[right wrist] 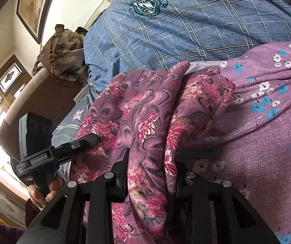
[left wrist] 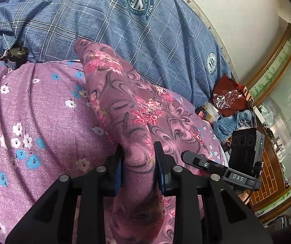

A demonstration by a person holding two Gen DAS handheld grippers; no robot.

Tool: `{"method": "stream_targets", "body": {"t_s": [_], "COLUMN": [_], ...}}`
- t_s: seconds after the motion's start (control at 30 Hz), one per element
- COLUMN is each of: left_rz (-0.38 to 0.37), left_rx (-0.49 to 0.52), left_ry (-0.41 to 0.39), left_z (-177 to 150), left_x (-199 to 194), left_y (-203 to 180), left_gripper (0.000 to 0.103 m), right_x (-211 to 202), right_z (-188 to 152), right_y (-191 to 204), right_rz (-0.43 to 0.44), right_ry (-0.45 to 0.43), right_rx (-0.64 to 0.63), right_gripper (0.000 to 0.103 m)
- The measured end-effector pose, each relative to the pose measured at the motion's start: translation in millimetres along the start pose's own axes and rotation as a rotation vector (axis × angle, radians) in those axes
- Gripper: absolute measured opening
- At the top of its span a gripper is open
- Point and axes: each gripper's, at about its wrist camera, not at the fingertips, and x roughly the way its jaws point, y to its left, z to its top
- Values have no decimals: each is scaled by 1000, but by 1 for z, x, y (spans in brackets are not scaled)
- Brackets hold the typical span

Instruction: Fold small clothes

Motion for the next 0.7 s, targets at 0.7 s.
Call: {"method": "stream_targets", "body": {"t_s": [0.7], "left_rz": [24], "left_rx": [-20], "left_ry": [3], "left_z": [1], "left_x": [-1], "left_y": [1], "left_gripper": [25], "right_x": [4], "right_z": [0], "right_y": [0], "right_rz": [11], "right_ry": [16], "right_rx": [1], "right_gripper": [32]}}
